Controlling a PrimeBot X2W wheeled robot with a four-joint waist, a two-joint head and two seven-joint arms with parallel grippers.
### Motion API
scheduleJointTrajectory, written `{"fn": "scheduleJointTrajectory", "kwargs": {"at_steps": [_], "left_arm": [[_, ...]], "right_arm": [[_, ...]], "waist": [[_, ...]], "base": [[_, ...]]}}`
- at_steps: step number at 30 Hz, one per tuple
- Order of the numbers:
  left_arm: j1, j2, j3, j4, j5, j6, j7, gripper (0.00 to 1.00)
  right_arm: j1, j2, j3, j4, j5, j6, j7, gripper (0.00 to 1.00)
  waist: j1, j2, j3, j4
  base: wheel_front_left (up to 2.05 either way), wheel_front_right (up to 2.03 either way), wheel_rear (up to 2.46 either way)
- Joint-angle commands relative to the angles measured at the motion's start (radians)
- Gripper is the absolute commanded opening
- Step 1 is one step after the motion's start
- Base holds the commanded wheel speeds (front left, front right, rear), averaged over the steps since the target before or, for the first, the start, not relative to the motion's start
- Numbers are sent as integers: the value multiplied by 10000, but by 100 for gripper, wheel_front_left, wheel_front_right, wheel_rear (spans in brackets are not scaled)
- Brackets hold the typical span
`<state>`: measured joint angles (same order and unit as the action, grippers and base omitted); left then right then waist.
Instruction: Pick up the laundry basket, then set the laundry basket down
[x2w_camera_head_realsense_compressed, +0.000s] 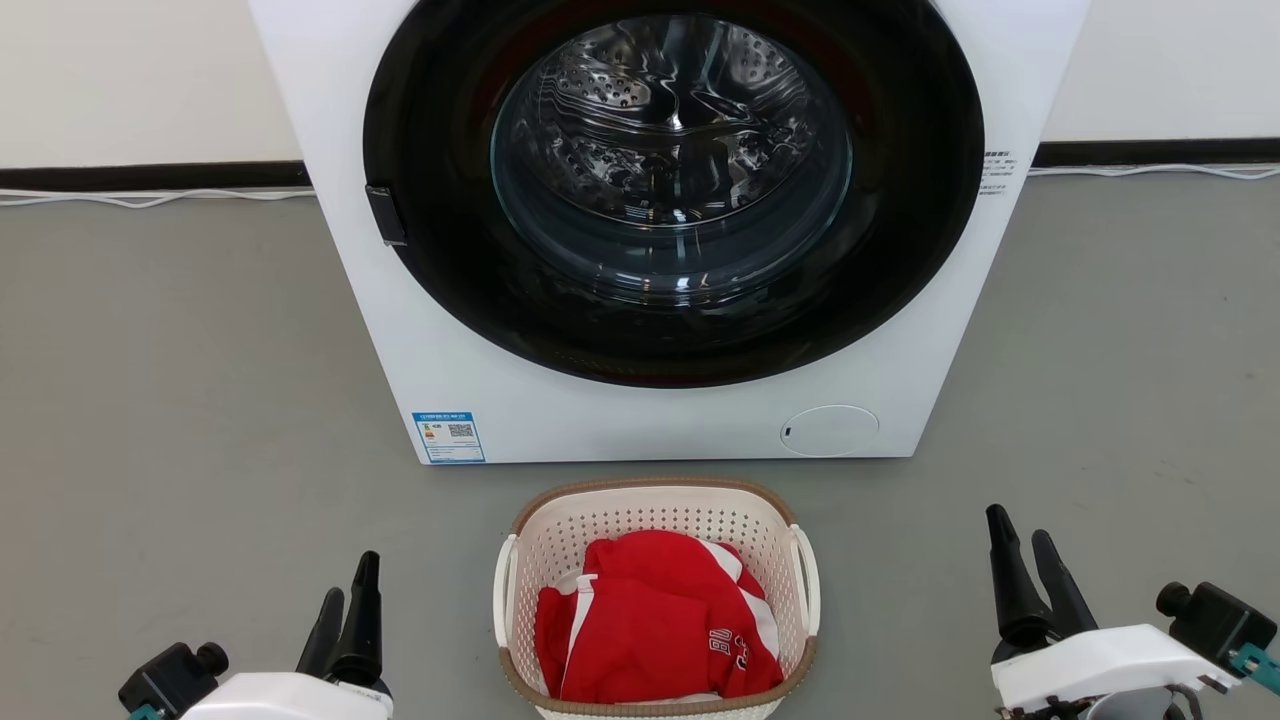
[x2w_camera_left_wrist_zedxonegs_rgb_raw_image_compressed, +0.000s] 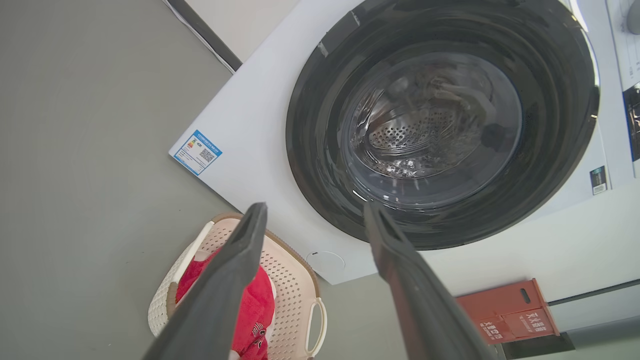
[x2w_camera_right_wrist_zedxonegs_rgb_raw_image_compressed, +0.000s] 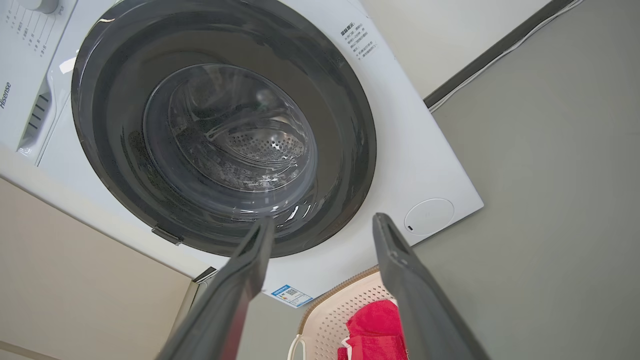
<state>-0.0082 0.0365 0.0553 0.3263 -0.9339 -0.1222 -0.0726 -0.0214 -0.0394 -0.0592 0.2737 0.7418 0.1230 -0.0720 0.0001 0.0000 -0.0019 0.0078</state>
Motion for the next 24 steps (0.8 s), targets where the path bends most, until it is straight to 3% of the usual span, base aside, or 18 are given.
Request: {"fn": "scheduleJointTrajectory", "kwargs": {"at_steps": [1, 24], "left_arm": [[-218, 114, 99, -218, 379, -49, -154, 100], [-199, 230, 18, -125, 2788, -62, -810, 100]], "right_arm": [[-203, -102, 183, -219, -488, 42, -187, 100], [-184, -131, 338, -73, -3366, 55, -833, 100]], "waist": [[0, 0, -5, -4], [0, 0, -22, -11]], "base": [[0, 0, 0], [0, 0, 0]]}}
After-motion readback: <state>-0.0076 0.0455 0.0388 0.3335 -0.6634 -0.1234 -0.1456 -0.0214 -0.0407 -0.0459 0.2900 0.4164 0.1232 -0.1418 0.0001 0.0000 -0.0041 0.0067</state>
